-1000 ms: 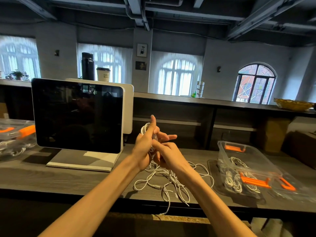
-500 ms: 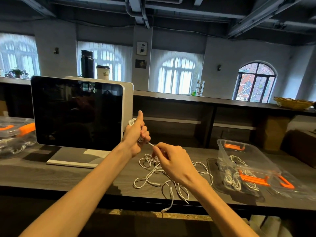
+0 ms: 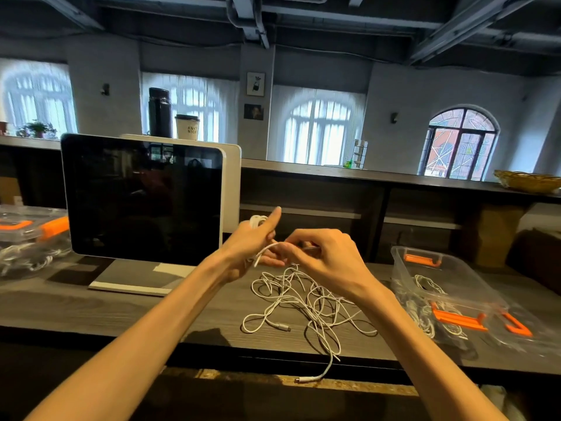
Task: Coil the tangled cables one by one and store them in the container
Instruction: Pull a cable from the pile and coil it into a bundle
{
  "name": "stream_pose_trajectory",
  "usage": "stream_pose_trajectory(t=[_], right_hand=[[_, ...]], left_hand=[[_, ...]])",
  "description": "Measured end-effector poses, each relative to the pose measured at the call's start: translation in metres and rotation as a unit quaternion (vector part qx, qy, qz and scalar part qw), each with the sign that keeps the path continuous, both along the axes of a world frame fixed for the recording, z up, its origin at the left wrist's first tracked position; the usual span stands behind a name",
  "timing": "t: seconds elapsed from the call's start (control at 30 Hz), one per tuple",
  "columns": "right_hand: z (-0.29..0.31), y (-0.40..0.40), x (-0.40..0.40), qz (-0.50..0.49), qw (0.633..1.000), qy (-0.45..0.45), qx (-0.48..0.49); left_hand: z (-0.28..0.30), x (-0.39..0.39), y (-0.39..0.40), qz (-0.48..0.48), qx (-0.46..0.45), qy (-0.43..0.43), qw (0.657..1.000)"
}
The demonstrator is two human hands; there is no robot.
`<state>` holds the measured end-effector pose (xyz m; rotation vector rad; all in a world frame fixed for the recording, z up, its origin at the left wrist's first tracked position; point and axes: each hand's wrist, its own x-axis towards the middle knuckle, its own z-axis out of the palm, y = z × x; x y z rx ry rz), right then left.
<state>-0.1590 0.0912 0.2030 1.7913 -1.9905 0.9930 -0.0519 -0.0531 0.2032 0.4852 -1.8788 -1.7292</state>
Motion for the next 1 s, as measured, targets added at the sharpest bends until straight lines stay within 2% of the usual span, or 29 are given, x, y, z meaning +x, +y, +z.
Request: stream_pose_trajectory(t=[0.07,0.2,0.23,0.3,0.4,0.6,0.7,0.77,0.87,1.0], right_hand=[[0.005,-0.003,0.001,0.0,1.0,-0.021,0.0],[0.008,-0.007,-0.001,-0.022,0.998,-0.06,-0.015],[0.008,-0.008,-0.002,-0.031,0.997,-0.069,-0.015],[0.008,-0.007,-0.003,-0.045,0.995,-0.082,-0.029],[0.007,-0.005,-0.008,-0.044,0.992,-0.088,-0.078],[0.008,-0.001,-0.008,0.045,0.99,-0.128,-0.031],[0.007,0.001,-0.007,0.07,0.975,-0.204,-0.058],[0.002,-0.001,-0.007,0.041,0.964,-0.243,-0.098],[-0.008,-0.002,-0.006,-0.012,0.962,-0.251,-0.105],[-0.014,-0.003,-0.003,-0.02,0.973,-0.214,-0.088]], left_hand=[[-0.003,-0.001,0.003,-0.086,0.019,-0.021,0.996],[-0.007,0.001,0.005,-0.226,0.15,-0.009,0.963],[-0.007,0.002,0.004,-0.256,0.159,-0.002,0.954],[-0.008,0.003,0.004,-0.281,0.116,-0.01,0.953],[-0.01,0.006,0.009,-0.258,0.047,-0.062,0.963],[-0.011,0.011,0.014,-0.239,0.09,-0.072,0.964],[-0.011,0.01,0.018,-0.257,0.143,-0.016,0.956],[-0.01,0.003,0.02,-0.223,0.191,0.052,0.955],[-0.01,-0.007,0.015,-0.125,0.259,0.118,0.95],[-0.014,-0.009,0.007,-0.073,0.256,0.106,0.958]])
